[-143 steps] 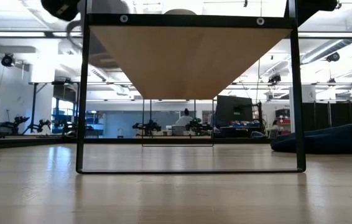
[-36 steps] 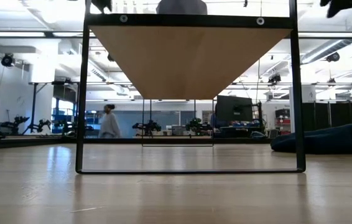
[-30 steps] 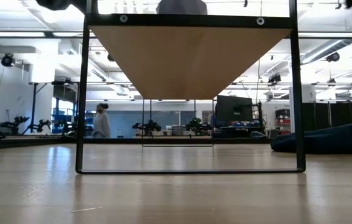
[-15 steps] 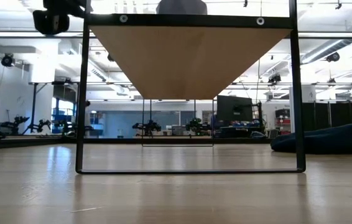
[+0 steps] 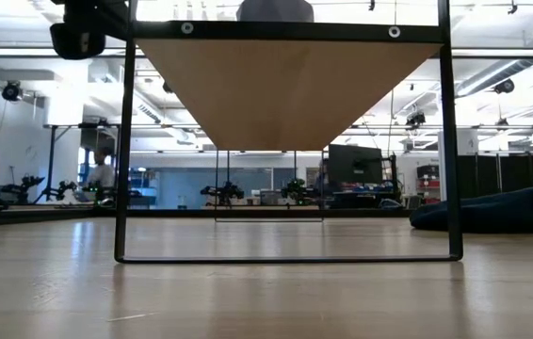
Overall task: Stack small to large cups/mugs on shelf
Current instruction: Put the dark blue mug on the shelf
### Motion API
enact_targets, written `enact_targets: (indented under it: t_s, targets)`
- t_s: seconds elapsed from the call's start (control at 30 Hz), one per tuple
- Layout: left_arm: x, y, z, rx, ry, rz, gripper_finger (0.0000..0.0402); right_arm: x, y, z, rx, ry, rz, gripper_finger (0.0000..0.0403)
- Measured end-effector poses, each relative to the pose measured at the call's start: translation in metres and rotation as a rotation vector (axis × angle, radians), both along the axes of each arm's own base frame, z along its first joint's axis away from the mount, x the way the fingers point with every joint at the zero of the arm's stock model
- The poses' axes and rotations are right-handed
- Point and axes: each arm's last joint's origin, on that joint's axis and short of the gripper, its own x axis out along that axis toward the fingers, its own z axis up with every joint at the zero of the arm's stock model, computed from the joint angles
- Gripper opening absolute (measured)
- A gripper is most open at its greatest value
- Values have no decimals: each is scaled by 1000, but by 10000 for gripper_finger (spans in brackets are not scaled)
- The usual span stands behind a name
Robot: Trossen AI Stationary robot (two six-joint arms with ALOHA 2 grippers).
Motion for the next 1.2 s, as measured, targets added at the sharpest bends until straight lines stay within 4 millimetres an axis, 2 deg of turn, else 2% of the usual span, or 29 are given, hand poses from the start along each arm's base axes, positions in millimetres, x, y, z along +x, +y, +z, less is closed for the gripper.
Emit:
enact_targets:
  t_s: [0.2, 0.53, 0.97, 1.2]
  targets:
    - [-1, -1, 1, -24, -7, -19, 57, -5, -9, 10, -18, -116, -116, 110]
    - [5, -6, 7, -117, -77, -151, 57, -2, -6, 11, 36, -136, -182, 98]
    - [19, -8, 30, -111, -354, -168, 57, -5, -6, 12, 16, -95, 77, 98]
    - [24, -7, 29, -94, -354, -134, 57, -14, -10, 17, 85, -57, 172, 95]
